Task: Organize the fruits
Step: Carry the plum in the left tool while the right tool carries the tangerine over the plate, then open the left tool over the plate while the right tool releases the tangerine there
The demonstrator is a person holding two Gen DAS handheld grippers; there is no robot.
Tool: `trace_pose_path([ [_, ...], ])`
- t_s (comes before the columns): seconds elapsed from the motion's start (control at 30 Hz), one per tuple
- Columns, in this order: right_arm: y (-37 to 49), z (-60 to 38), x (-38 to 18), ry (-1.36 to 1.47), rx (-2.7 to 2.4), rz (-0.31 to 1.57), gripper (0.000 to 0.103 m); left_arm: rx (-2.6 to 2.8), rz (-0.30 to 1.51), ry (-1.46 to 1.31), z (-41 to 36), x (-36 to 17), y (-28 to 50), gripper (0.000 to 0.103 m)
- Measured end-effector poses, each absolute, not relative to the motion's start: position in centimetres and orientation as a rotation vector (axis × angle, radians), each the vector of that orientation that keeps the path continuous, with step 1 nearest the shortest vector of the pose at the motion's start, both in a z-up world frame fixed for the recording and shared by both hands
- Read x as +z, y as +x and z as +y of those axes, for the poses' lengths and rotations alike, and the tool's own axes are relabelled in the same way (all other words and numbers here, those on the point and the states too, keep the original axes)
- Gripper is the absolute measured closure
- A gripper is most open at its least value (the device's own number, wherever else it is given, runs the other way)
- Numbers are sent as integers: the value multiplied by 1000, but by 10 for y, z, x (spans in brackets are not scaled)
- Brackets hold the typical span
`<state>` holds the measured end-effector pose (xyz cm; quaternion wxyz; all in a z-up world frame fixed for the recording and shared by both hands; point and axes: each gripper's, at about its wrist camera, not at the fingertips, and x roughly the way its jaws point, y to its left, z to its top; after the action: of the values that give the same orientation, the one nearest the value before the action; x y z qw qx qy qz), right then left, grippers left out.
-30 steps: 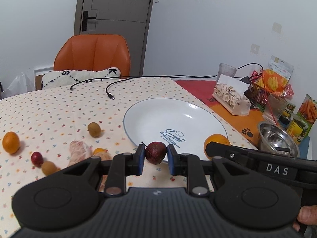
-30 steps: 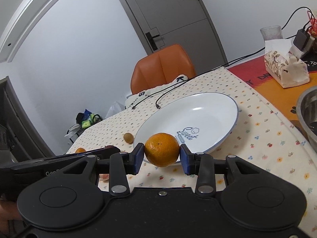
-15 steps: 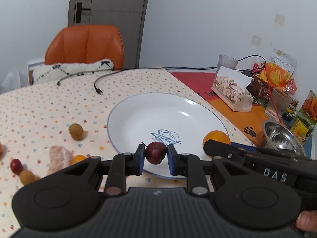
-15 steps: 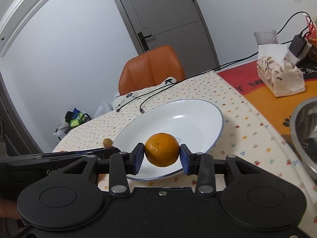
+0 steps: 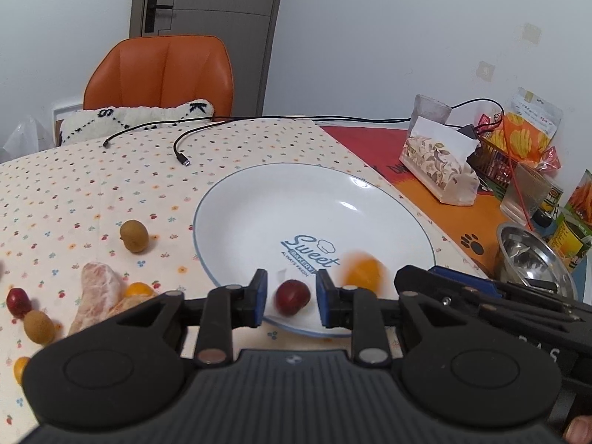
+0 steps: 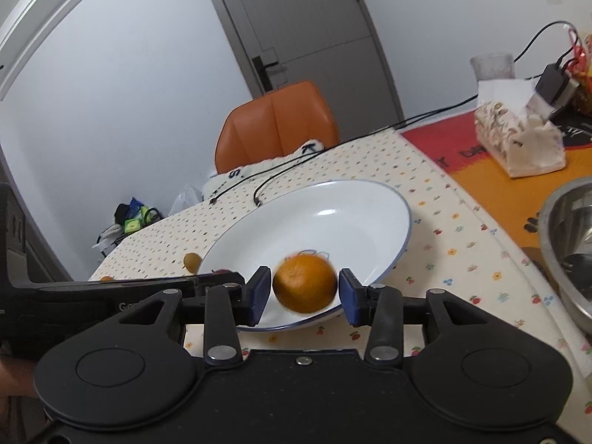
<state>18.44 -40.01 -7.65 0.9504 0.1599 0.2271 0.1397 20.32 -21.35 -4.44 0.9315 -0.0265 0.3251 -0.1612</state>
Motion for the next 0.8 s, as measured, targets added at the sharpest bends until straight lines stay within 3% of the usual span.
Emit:
trace_pose_path([
  [0.13, 180, -403, -76, 332, 279, 461, 62, -317, 667, -70, -208, -42, 196, 71],
  [0.3, 173, -404, -78, 351, 276, 463, 60, -289, 651, -81, -196, -36, 184, 50],
  [0.37, 169, -403, -77, 354, 276, 460, 60, -279, 644, -85, -191, -34, 179, 47],
  [0.63, 151, -392, -71, 330, 295, 437, 45, -234, 625, -104, -169, -25, 157, 31],
  [0.7, 147, -389, -70, 330, 302, 430, 39, -222, 610, -95, -164, -23, 150, 24],
  [0.8, 141, -385, -69, 326, 306, 430, 28, -219, 593, -85, -156, -21, 140, 23],
])
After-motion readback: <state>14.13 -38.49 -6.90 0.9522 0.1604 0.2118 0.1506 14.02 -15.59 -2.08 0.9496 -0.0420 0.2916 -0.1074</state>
